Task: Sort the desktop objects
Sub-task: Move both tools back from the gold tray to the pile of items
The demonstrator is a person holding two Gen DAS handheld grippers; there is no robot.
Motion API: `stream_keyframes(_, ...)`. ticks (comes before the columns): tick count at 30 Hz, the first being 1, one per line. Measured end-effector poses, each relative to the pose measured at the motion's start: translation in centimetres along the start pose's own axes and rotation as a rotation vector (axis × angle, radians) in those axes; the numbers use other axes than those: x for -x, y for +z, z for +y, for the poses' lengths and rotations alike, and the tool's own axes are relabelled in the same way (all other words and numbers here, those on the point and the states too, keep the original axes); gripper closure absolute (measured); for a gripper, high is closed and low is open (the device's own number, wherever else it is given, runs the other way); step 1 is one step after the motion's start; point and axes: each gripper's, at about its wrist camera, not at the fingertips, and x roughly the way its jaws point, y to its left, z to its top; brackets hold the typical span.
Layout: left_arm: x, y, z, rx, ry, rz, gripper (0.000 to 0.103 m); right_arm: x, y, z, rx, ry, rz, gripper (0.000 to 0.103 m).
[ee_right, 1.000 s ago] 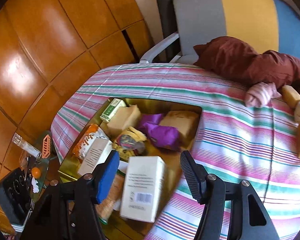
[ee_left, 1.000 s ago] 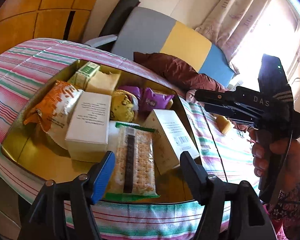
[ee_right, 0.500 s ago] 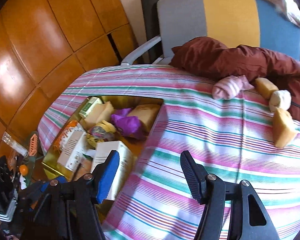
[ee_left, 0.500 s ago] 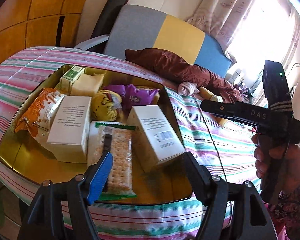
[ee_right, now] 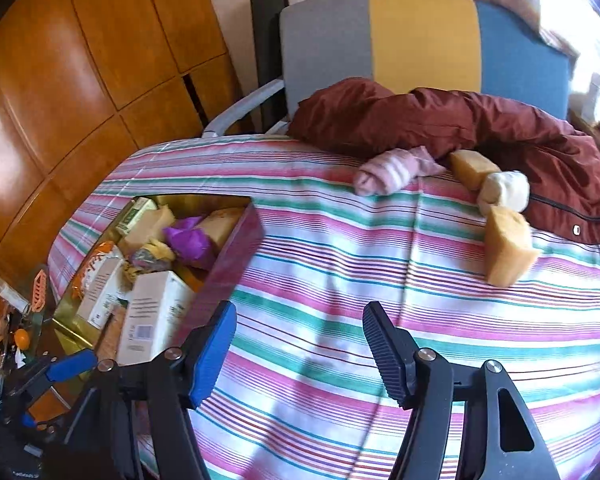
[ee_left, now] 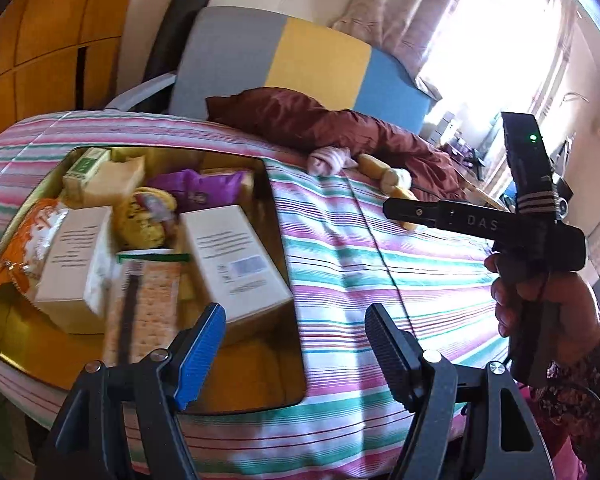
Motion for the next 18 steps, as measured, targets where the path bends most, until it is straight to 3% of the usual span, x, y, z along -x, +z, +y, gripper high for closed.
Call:
stream_keyframes(9, -2.6, -0.1, -5.0, -0.117, -0.052, 0.067, 0.029, 0.0, 0.3, -6.5, 0.022, -0.156, 0.029, 0.027)
stream_keyframes(12, -3.4, -0.4, -6.3, -0.153, -0.072, 0.094, 0.029, -0.5, 1.2, -11.2, -0.055, -0.233, 0.016, 0.024)
stream_keyframes(18, -4.3, -1.5, -7.3, -0.182, -0.089, 0.145, 0.03, -2.4, 3.6, -18.4, -0.215, -0.273, 0.037, 0.023)
